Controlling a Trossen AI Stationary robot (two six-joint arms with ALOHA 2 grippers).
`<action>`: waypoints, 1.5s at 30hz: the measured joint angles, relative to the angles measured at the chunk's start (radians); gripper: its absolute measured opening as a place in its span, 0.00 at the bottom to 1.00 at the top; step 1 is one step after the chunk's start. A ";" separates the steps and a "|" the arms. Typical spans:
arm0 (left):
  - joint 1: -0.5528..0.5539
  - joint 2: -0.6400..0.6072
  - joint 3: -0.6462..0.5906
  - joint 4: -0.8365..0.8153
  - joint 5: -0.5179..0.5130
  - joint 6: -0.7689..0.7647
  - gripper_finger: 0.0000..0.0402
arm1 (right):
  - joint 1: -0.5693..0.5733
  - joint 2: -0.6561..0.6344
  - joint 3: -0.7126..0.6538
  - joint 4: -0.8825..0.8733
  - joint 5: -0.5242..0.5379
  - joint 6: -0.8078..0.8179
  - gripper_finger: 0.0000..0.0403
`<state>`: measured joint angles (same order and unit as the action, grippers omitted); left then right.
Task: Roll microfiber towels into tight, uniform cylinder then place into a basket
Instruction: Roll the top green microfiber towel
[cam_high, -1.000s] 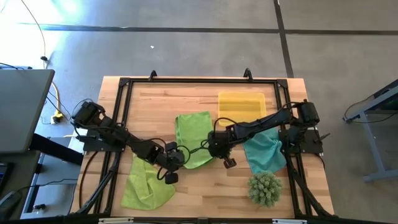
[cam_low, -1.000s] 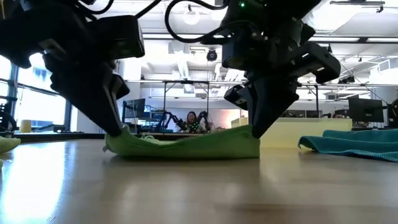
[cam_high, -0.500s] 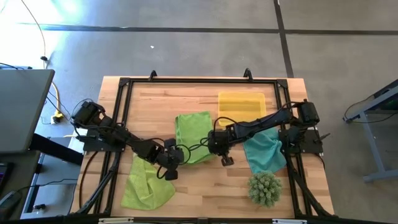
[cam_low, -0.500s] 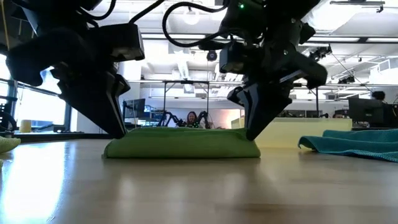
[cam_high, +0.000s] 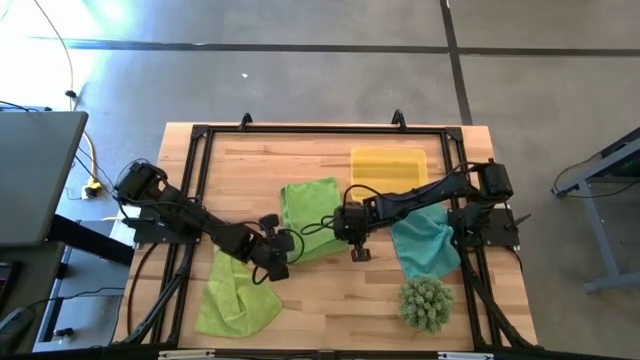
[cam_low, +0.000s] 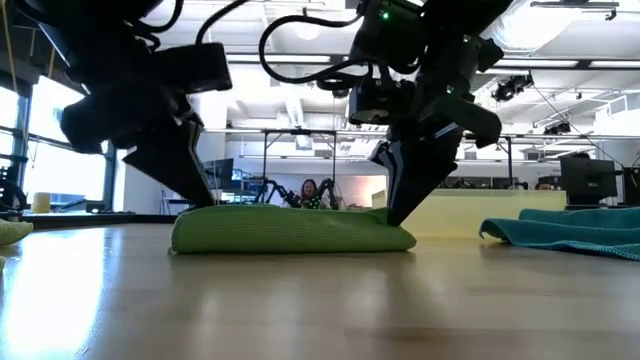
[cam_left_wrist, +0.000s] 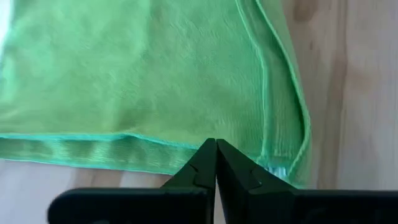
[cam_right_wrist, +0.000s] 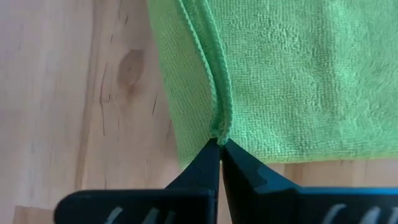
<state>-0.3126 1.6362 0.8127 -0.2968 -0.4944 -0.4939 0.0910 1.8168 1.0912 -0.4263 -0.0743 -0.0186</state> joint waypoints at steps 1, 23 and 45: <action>0.000 -0.006 0.000 -0.002 -0.012 0.007 0.00 | 0.000 0.003 0.000 -0.007 0.000 0.013 0.00; 0.000 -0.054 0.001 0.144 0.148 0.086 0.02 | 0.001 0.025 0.000 -0.080 0.047 0.125 0.00; 0.000 0.001 0.000 0.290 0.148 0.174 0.02 | 0.002 -0.011 -0.001 -0.167 0.176 0.264 0.00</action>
<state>-0.3130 1.6370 0.8124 -0.0064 -0.3468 -0.3203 0.0925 1.8061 1.0901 -0.5933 0.1012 0.2456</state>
